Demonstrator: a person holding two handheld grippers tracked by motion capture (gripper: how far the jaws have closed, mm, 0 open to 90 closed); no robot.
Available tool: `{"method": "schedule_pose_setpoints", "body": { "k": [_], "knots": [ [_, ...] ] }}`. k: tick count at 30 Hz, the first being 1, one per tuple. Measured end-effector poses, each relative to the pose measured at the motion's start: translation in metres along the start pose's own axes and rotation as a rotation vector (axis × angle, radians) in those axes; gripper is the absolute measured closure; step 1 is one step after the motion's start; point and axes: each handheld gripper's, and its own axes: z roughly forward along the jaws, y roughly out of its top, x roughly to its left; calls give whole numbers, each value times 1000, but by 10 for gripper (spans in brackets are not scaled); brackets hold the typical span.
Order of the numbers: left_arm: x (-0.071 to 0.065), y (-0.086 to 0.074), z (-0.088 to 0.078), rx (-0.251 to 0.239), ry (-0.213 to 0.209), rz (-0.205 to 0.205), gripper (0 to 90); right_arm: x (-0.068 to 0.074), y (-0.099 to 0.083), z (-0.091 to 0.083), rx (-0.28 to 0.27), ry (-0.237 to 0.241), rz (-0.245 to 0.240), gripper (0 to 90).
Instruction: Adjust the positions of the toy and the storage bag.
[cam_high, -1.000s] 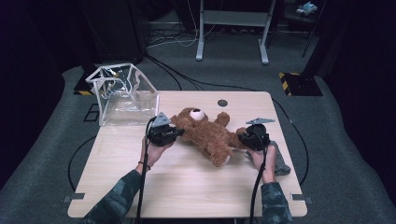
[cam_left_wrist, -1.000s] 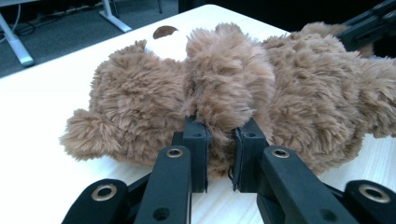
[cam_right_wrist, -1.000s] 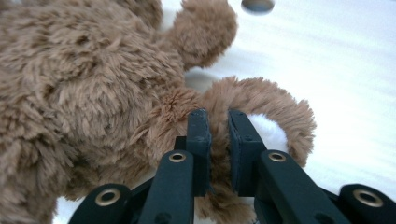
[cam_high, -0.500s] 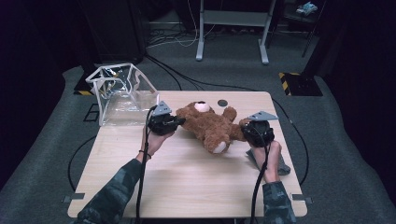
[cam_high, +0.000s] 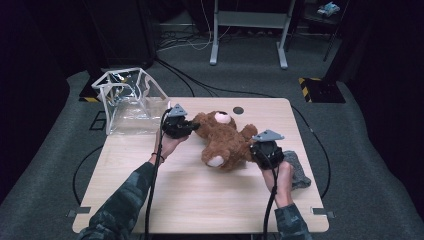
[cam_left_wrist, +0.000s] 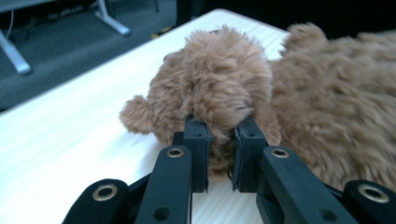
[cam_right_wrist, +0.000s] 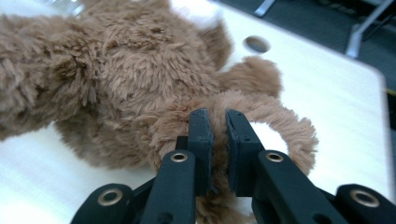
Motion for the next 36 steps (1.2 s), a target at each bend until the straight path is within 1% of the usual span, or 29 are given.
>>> {"method": "schedule_pose_setpoints", "body": {
  "k": [2, 4, 5, 6, 7, 8, 9, 10, 11, 12, 13, 15, 16, 17, 19, 21, 22, 23, 25, 26, 27, 28, 29, 31, 32, 33, 34, 35, 36],
  "knots": [
    [3, -4, 1, 22, -3, -12, 790, 10, -7, 3, 12, 17, -15, 821],
    [4, -9, 2, 25, 2, -12, 789, 16, -13, 6, 29, 43, -2, 821],
    [6, -11, 2, 25, -1, -18, 789, 19, -16, 8, 34, 54, -4, 821],
    [7, -13, 1, 26, -8, -28, 789, 22, -19, 10, 41, 64, 5, 821],
    [8, -15, 2, 24, -4, -45, 789, 24, -22, 11, 47, 84, 6, 821],
    [10, -17, 2, 25, -7, -55, 788, 26, -24, 12, 50, 91, 18, 821],
    [12, -18, 2, 27, -8, -57, 788, 28, -26, 13, 49, 98, 21, 821],
    [13, -19, 3, 30, -11, -73, 788, 30, -27, 13, 54, 105, 19, 821],
    [14, -21, 3, 35, -13, -79, 787, 30, -29, 14, 52, 114, 14, 820],
    [16, -22, 5, 35, -19, -90, 786, 31, -30, 15, 52, 122, 24, 813],
    [18, -24, 6, 43, -22, -100, 785, 32, -31, 16, 56, 136, 20, 793],
    [20, -28, 7, 37, -22, -144, 784, 28, -33, 19, 60, 155, 33, 739],
    [22, -30, 8, 34, -25, -158, 783, 24, -35, 19, 47, 170, 42, 695],
    [23, -32, 8, 31, -25, -173, 783, 19, -36, 17, 37, 186, 52, 630],
    [26, -36, 8, 28, -38, -209, 780, 8, -38, 9, -6, 199, 94, 531],
    [27, -39, 8, 29, -40, -229, 772, -3, -42, 0, -37, 161, 131, 394],
    [28, -39, 7, 27, -43, -234, 767, -9, -45, -2, -44, 148, 148, 352],
    [27, -40, 7, 28, -45, -247, 758, -13, -50, -4, -49, 141, 165, 314],
    [26, -41, 6, 18, -59, -269, 742, -19, -61, -1, -38, 110, 171, 254],
    [25, -42, 6, 14, -48, -276, 725, -21, -68, 3, -23, 105, 180, 230],
    [24, -43, 5, 6, -47, -278, 716, -23, -75, 8, -11, 99, 173, 218],
    [23, -43, 5, 7, -45, -285, 710, -24, -83, 11, 1, 80, 169, 210],
    [22, -44, 4, 3, -35, -289, 690, -25, -90, 15, 8, 75, 179, 197],
    [21, -44, 3, -3, -34, -306, 667, -27, -102, 21, 22, 62, 195, 175],
    [21, -44, 2, -3, -19, -316, 646, -28, -107, 23, 23, 54, 202, 168],
    [21, -43, 1, -4, -15, -321, 613, -29, -113, 25, 30, 45, 204, 154],
    [21, -43, 0, -5, -16, -322, 609, -29, -116, 27, 36, 35, 206, 152],
    [20, -43, -1, -2, -7, -328, 585, -28, -120, 28, 37, 31, 212, 149],
    [20, -43, -1, 5, -1, -333, 543, -27, -123, 29, 40, 23, 204, 145]
  ]
}}
